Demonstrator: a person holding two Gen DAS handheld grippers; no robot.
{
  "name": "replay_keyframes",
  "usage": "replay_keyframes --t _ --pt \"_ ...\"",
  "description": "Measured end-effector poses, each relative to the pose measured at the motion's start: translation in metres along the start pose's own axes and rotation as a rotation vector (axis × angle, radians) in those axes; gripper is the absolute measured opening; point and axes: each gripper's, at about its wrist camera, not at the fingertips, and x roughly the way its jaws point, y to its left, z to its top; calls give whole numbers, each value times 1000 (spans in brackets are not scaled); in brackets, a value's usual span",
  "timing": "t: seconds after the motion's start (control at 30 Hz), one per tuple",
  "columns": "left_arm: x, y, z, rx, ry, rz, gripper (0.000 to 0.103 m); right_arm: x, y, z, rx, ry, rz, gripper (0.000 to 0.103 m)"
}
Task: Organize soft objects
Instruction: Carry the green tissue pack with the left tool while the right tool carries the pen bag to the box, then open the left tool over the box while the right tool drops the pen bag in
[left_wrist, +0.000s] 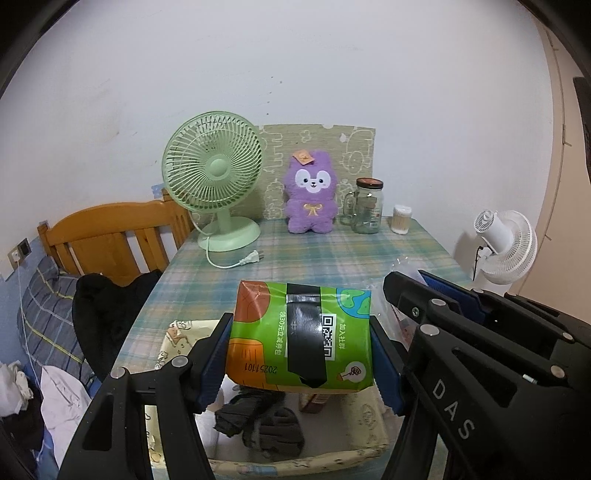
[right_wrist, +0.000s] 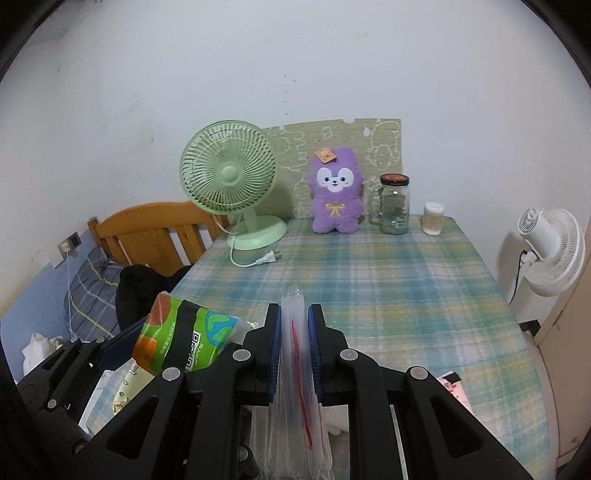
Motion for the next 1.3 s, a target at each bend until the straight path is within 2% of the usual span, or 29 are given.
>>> replay_keyframes --t 0.27,0.7,0.8,0.87,1.07,1.17,1.3 --pt "20 24 -10 -19 35 8 70 21 19 -10 -14 31 6 17" --pt "54 58 -37 -75 140 32 74 56 46 -26 -68 120 43 17" --pt "57 62 -40 -82 151 28 80 63 48 -29 -62 138 53 17" --pt "57 63 -43 -76 154 36 89 66 49 -31 -57 146 57 17" --pt "55 64 -47 -64 169 45 90 76 50 -41 -31 191 73 17" --pt "53 65 -51 -63 175 49 91 78 52 -45 -40 209 84 19" --pt "49 64 -53 -66 179 52 92 72 55 -47 -77 208 70 30"
